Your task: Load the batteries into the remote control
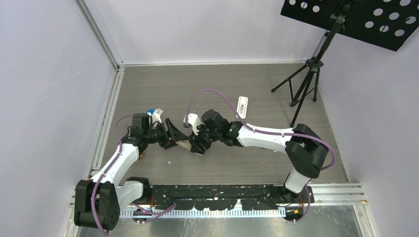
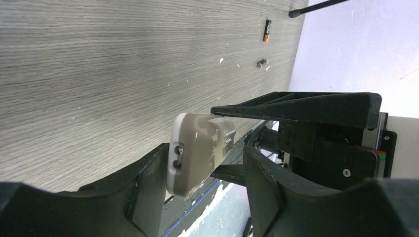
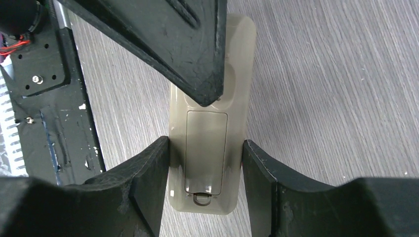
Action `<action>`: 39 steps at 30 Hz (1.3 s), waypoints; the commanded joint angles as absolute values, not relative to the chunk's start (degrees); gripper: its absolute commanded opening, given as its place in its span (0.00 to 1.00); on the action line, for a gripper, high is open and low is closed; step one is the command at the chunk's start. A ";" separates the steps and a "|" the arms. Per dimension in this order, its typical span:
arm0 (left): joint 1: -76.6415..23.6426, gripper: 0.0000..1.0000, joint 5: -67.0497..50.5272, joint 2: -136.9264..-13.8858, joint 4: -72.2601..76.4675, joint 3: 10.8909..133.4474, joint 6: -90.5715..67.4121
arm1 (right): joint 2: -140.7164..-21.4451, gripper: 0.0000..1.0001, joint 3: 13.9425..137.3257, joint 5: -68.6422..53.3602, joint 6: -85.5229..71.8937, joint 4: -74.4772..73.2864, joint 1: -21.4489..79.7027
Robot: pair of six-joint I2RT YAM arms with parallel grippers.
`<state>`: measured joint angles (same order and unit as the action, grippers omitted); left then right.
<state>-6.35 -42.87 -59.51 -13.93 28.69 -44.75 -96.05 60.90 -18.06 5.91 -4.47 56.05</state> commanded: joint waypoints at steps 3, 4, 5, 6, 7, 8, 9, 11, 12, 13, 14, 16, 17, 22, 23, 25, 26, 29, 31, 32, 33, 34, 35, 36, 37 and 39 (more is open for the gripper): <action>-6.24 0.48 -48.10 -60.12 -10.37 28.55 -45.45 | -93.54 0.27 61.44 -22.77 5.24 -0.40 55.43; -6.24 0.45 -48.71 -60.44 -9.50 28.30 -45.97 | -93.44 0.27 61.39 -22.84 5.33 -0.51 55.38; -6.24 0.39 -49.18 -60.54 -8.75 28.03 -46.37 | -93.35 0.27 61.35 -22.81 5.43 -0.53 55.37; -6.28 0.31 -49.55 -60.64 -8.22 27.77 -46.56 | -93.34 0.27 61.35 -22.73 5.45 -0.57 55.25; -6.34 0.23 -49.88 -60.69 -8.00 27.63 -46.58 | -93.41 0.27 61.41 -22.54 5.34 -0.65 55.14; -6.36 0.14 -50.14 -60.70 -7.87 27.48 -46.65 | -93.43 0.27 61.70 -22.49 5.14 -0.93 54.99; -6.52 0.07 -50.30 -60.66 -7.60 27.22 -46.67 | -93.50 0.27 61.82 -22.39 4.83 -1.19 54.90; -7.23 0.00 -50.01 -60.60 -6.80 26.89 -46.67 | -93.52 0.35 62.29 -21.39 3.31 -1.62 54.70; -7.74 0.00 -49.64 -60.53 -6.19 26.71 -46.63 | -93.55 0.47 62.50 -20.22 2.05 -2.00 54.59; -8.38 0.00 -49.10 -60.16 -5.26 26.34 -46.66 | -93.48 0.61 62.52 -18.89 0.53 -2.33 54.46; -9.13 0.00 -48.03 -59.89 -3.89 25.89 -46.93 | -93.20 0.70 62.11 -17.81 -1.54 -2.26 54.11; -11.58 0.00 -44.50 -58.78 -0.68 24.15 -47.78 | -91.77 0.79 59.71 -19.40 -6.81 -0.74 52.49; -13.04 0.00 -42.21 -58.35 2.66 23.04 -48.41 | -90.65 0.82 57.61 -21.30 -9.90 1.47 51.42; -21.22 0.00 -29.54 -58.20 16.98 17.81 -51.23 | -82.49 0.83 45.44 -21.47 -32.08 12.09 44.55; -22.86 0.00 -27.65 -58.56 18.40 17.42 -51.24 | -81.27 0.79 43.88 -20.27 -36.83 11.74 43.28; -24.69 0.00 -24.61 -59.42 20.63 16.73 -51.37 | -79.09 0.66 42.53 -13.13 -44.82 6.09 42.81; -25.64 0.00 -22.42 -59.79 22.59 16.16 -51.71 | -78.34 0.62 42.29 -10.96 -49.55 2.76 42.80; -28.53 0.00 -16.76 -61.03 30.39 12.82 -53.69 | -76.72 0.52 39.25 -8.69 -59.51 0.58 42.80; -30.49 0.00 -12.78 -61.97 33.13 11.57 -54.21 | -76.01 0.50 36.86 -8.82 -63.91 2.89 42.80; -31.37 0.00 -11.26 -62.44 33.95 11.52 -54.16 | -76.02 0.49 35.94 -8.95 -65.28 4.36 42.80; -32.20 0.00 -10.10 -62.86 34.24 11.66 -54.07 | -76.26 0.47 35.45 -8.92 -66.20 5.47 42.80; -32.75 0.00 -9.26 -63.33 34.27 11.83 -54.12 | -76.70 0.45 35.20 -8.66 -66.74 5.91 42.81; -33.20 0.00 -8.75 -63.69 34.23 11.98 -54.21 | -77.34 0.42 35.27 -8.87 -66.87 6.63 42.84; -33.49 0.00 -8.51 -64.13 34.27 12.03 -54.22 | -78.13 0.39 35.43 -8.98 -67.07 6.49 42.88; -33.55 0.00 -8.46 -64.57 34.02 12.04 -54.44 | -78.73 0.37 35.44 -8.97 -67.63 6.61 42.94; -33.77 0.00 -8.32 -65.14 33.50 11.73 -55.25 | -79.74 0.36 34.87 -8.99 -68.75 7.97 43.13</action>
<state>-33.21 -13.21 -63.96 30.09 12.05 -54.81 -78.35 34.81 -10.35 -63.16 2.94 42.65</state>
